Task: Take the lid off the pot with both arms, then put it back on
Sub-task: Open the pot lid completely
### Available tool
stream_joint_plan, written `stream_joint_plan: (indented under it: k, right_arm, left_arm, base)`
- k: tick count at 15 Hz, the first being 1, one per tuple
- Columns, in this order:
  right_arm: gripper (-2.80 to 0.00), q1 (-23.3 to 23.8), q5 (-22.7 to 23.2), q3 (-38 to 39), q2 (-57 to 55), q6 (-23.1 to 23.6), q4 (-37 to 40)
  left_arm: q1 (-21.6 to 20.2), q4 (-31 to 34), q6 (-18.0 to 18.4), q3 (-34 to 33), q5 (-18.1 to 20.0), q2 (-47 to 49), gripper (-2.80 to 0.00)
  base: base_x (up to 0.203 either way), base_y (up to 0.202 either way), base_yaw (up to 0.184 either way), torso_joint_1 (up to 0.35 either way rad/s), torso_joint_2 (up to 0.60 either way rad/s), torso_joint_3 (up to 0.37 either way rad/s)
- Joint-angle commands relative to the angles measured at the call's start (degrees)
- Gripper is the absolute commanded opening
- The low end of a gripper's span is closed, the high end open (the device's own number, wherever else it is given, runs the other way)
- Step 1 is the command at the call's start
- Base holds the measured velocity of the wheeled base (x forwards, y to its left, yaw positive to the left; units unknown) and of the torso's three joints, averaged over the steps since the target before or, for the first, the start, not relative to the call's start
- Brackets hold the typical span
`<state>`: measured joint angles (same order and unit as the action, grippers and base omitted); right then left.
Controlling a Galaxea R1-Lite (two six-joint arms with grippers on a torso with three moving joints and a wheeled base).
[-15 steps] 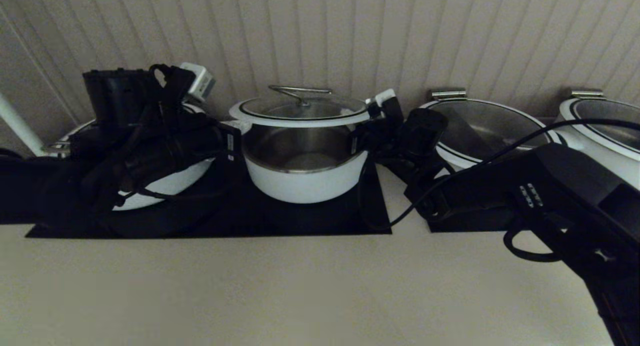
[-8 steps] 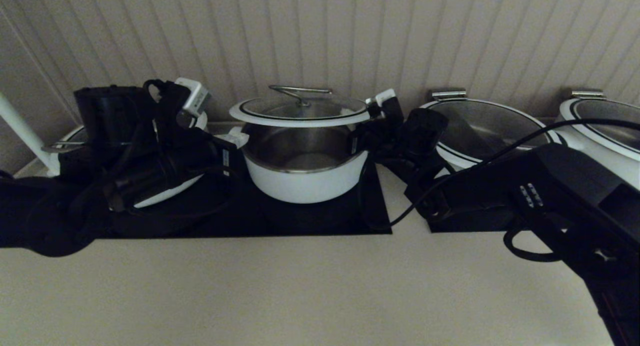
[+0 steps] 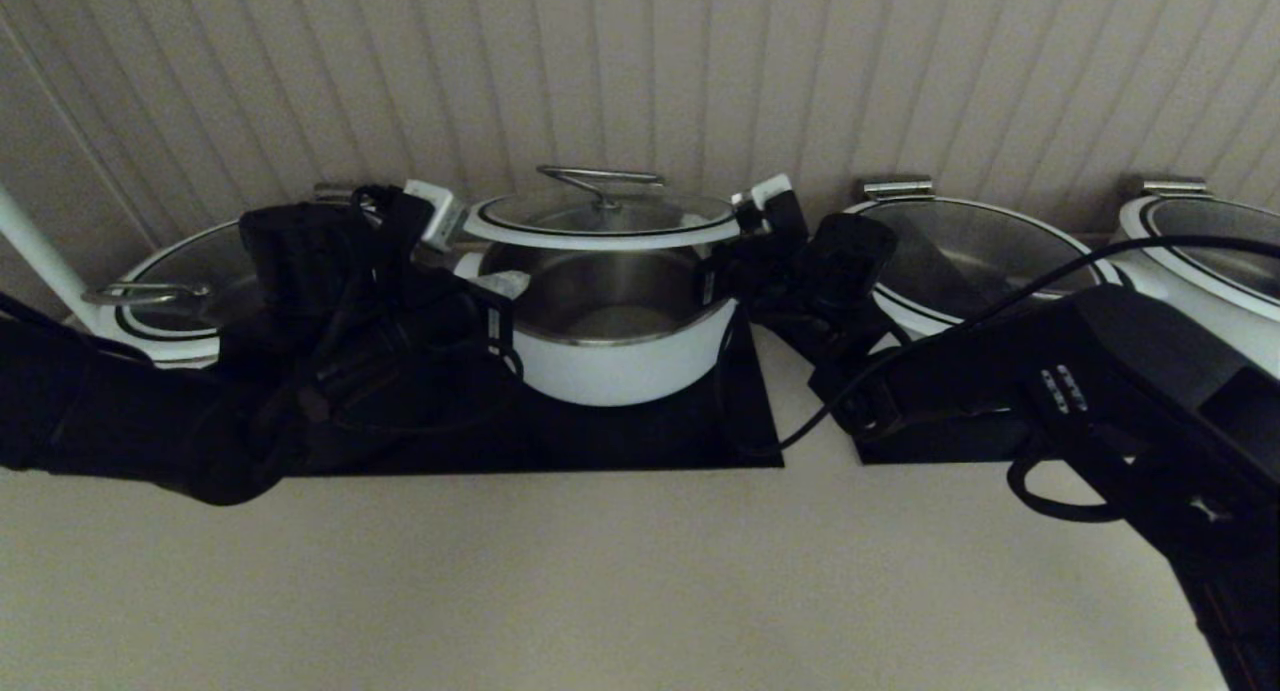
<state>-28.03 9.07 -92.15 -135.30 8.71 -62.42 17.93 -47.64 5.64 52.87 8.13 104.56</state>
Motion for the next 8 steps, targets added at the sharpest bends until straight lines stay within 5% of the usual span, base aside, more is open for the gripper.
stream_joint_plan:
  k: [1, 8]
  right_arm:
    - [-2.80, -0.5, 0.2, -0.2, 0.1, 0.1, -0.4]
    - [-2.80, -0.8, 0.2, -0.5, 0.1, 0.1, -0.5]
  left_arm:
    - [0.1, -0.4, 0.0, 0.5, 0.0, 1.6, -2.80]
    - [0.1, -0.4, -0.1, 6.8, 0.0, 4.5, -2.80]
  base:
    - [0.000, 0.000, 0.000, 0.000, 0.00, 0.000]
    - [0.000, 0.000, 0.000, 0.000, 0.00, 0.000]
